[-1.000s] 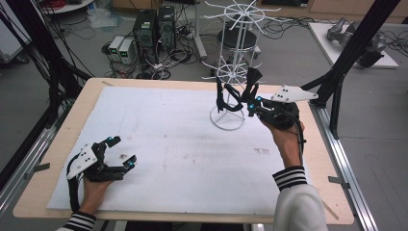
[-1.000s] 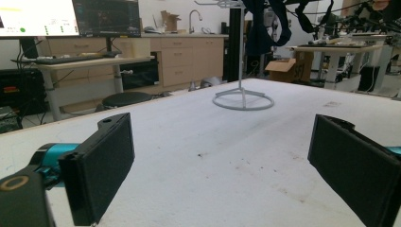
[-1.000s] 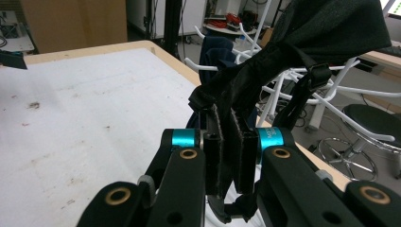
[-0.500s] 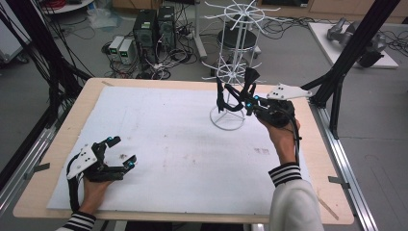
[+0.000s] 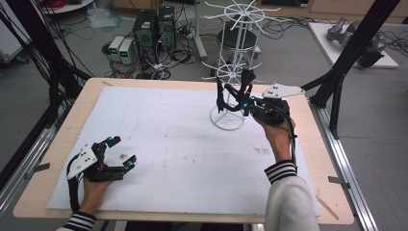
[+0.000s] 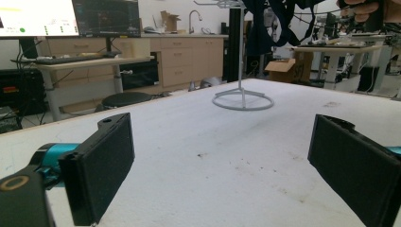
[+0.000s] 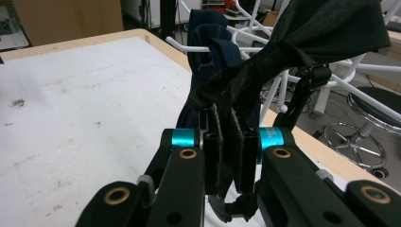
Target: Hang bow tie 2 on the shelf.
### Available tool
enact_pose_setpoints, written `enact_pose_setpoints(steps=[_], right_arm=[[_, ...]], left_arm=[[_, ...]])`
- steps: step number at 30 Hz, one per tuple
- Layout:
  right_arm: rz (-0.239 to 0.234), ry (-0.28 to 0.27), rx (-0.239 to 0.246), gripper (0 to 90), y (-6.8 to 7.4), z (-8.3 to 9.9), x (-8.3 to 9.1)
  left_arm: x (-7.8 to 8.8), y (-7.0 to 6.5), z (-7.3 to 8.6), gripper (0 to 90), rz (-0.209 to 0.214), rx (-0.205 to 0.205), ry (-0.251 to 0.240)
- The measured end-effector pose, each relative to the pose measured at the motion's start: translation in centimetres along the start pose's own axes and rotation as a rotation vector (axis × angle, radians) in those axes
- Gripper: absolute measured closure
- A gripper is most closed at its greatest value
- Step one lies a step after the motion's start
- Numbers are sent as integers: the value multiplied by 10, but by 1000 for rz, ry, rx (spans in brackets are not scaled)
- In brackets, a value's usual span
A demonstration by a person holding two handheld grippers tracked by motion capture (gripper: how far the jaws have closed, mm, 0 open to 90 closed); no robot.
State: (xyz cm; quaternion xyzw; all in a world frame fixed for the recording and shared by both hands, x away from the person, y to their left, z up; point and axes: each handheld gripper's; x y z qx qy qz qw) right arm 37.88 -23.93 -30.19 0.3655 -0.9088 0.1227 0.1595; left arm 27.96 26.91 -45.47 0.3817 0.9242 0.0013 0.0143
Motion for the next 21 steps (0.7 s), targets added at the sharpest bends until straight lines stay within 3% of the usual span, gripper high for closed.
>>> enact_pose_setpoints(steps=[18,21], right_arm=[[-23,5,-60,842,-6,6,-10],[-29,11,-53,762,-6,7,-11]], left_arm=[[0,0,0,83,2,0,0],[0,0,0,83,1,0,1]])
Point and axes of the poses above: each handheld gripper's, and its own axes: x roughly backward along the jaws, z roughly out of its underside, y roughly to its left
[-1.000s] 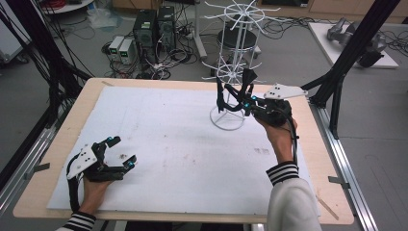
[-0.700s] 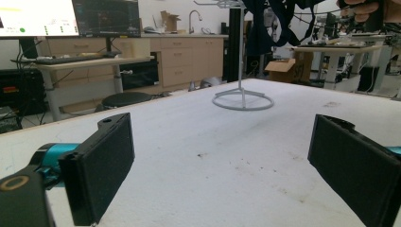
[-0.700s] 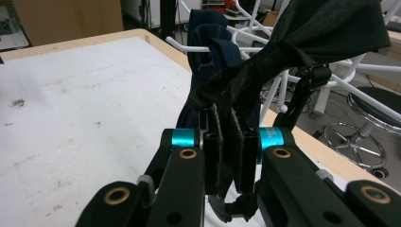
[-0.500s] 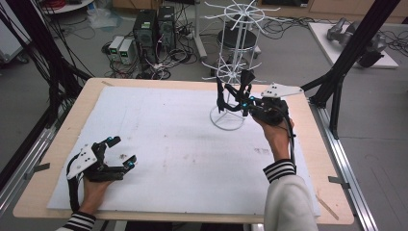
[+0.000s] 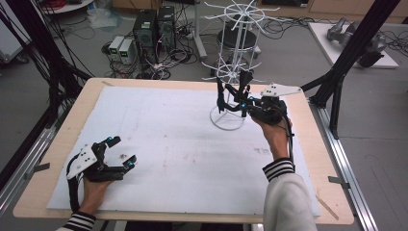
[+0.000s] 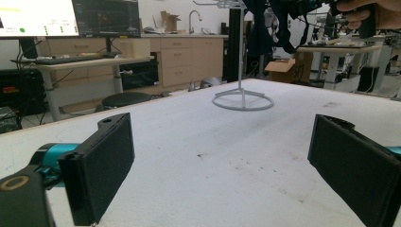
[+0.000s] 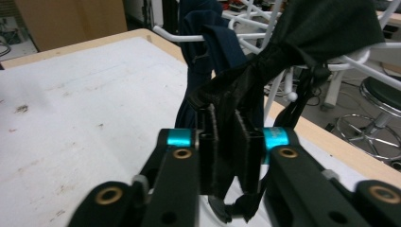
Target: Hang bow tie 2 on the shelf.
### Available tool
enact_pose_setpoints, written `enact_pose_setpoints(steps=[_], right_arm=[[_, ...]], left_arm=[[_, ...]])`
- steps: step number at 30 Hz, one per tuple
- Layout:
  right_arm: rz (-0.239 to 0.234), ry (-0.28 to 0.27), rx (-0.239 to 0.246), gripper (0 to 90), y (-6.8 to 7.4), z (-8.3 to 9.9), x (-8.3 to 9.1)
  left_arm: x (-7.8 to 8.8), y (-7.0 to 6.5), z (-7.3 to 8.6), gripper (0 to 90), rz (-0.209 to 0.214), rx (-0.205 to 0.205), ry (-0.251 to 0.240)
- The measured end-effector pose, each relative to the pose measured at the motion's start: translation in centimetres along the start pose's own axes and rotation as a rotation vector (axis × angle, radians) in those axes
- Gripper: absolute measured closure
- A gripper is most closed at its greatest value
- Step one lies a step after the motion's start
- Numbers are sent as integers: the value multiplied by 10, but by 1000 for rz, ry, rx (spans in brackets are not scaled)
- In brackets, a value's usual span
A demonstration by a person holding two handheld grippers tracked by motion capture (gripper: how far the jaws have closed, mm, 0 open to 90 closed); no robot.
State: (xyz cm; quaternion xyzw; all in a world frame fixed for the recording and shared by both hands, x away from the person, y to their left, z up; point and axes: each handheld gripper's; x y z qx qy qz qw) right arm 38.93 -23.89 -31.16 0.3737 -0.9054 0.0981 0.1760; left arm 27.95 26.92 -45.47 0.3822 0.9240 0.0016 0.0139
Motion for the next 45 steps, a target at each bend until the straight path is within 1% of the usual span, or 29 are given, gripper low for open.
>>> enact_pose_setpoints(steps=[1,2,3,4,6,7,9,11,12,14,15,16,17,19,25,28,30,33,35,37,38,40,42,44,45], right_arm=[[6,0,1,676,1,0,0],[18,-2,-9,585,2,0,0],[21,-5,-21,524,3,0,0],[20,-4,-24,480,4,0,0],[31,0,-27,359,6,0,1],[34,7,-37,330,7,1,2],[34,15,-35,302,10,3,4],[23,11,-45,260,12,6,7],[21,9,-52,229,13,8,8],[23,4,-63,138,14,10,12],[20,-4,-71,110,14,11,13],[17,-8,-74,110,15,12,16],[24,-15,-70,107,15,13,18],[25,-37,-75,84,16,15,24],[30,-88,-81,83,18,24,40],[50,-114,-66,83,20,31,48],[60,-142,-74,83,22,38,53],[75,-175,-66,83,26,49,60],[91,-199,-58,83,30,61,65],[95,-240,-66,84,35,73,69],[98,-261,-78,84,37,79,71],[116,-285,-81,84,41,92,73],[133,-305,-97,83,45,105,74],[149,-320,-101,84,48,117,74],[154,-320,-110,84,49,121,74]], left_arm=[[0,0,0,83,-1,0,-1],[0,0,0,83,0,-1,-1],[0,0,0,83,-1,-1,0],[0,0,0,83,-1,-2,0],[0,0,0,83,-1,-2,0],[0,0,0,83,-1,-2,0],[0,0,0,83,-2,-1,1],[0,0,0,83,-2,0,1],[0,0,0,83,-2,0,1],[0,0,0,83,-3,4,1],[0,0,0,83,-2,5,0],[0,0,0,83,-3,6,-1],[0,0,0,83,-3,6,-1],[0,0,0,83,-3,6,0],[0,0,0,83,-6,3,0],[0,0,0,83,-6,4,0],[0,0,0,83,-6,4,0],[0,0,0,83,-7,3,0],[0,0,0,83,-7,0,1],[0,0,0,83,-7,1,1],[0,0,0,83,-8,1,0],[0,0,0,83,-9,0,-2],[0,-1,0,83,-9,1,-2],[0,-1,0,83,-9,-1,-2],[0,-1,0,83,-10,0,-2]])
Point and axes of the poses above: each handheld gripper's, and its own axes: x roughly backward along the jaws, z roughly out of its underside, y roughly to its left
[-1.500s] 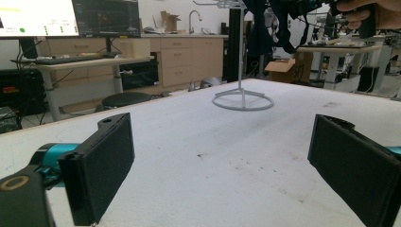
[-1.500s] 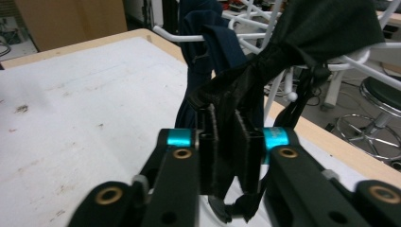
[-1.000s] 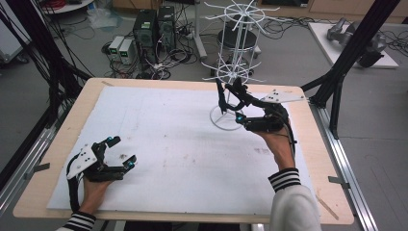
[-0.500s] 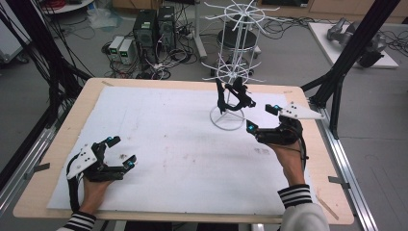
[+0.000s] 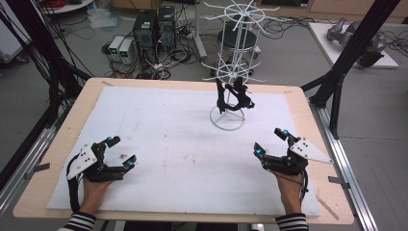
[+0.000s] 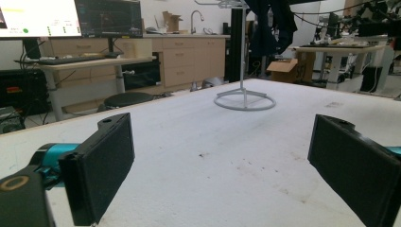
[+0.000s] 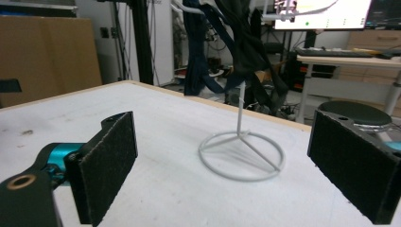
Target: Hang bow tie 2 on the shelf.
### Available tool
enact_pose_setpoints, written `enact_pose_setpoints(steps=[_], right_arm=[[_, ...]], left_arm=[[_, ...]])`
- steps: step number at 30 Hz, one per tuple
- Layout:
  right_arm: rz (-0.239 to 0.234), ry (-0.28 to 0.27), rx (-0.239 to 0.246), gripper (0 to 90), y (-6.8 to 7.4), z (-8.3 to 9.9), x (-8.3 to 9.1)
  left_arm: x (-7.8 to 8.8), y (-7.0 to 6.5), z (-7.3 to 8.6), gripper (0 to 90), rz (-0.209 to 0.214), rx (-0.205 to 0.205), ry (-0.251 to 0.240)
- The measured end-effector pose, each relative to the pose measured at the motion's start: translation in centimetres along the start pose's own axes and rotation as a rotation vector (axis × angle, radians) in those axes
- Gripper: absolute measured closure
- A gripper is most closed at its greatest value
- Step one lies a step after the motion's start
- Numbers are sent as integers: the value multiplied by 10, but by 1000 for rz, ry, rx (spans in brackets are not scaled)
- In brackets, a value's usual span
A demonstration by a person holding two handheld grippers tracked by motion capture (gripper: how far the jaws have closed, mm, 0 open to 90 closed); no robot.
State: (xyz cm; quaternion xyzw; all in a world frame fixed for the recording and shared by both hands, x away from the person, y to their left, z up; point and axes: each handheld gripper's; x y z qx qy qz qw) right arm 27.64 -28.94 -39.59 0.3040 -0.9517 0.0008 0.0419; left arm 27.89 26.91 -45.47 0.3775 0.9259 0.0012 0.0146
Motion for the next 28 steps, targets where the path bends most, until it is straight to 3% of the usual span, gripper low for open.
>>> enact_pose_setpoints(steps=[3,6,8,15,28], right_arm=[[20,-2,4,84,1,13,3],[28,47,16,84,3,23,2],[34,13,14,84,6,29,3],[66,13,26,85,7,55,3],[66,-3,77,84,12,58,3]], left_arm=[[0,0,0,83,-2,1,0],[0,0,0,83,-3,2,-2],[0,0,0,83,-4,4,-2],[1,0,0,83,-4,2,-4],[1,0,0,83,-14,-4,-2]])
Point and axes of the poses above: each handheld gripper's, and its own axes: x roughly backward along the jaws, z roughly out of its underside, y roughly to its left
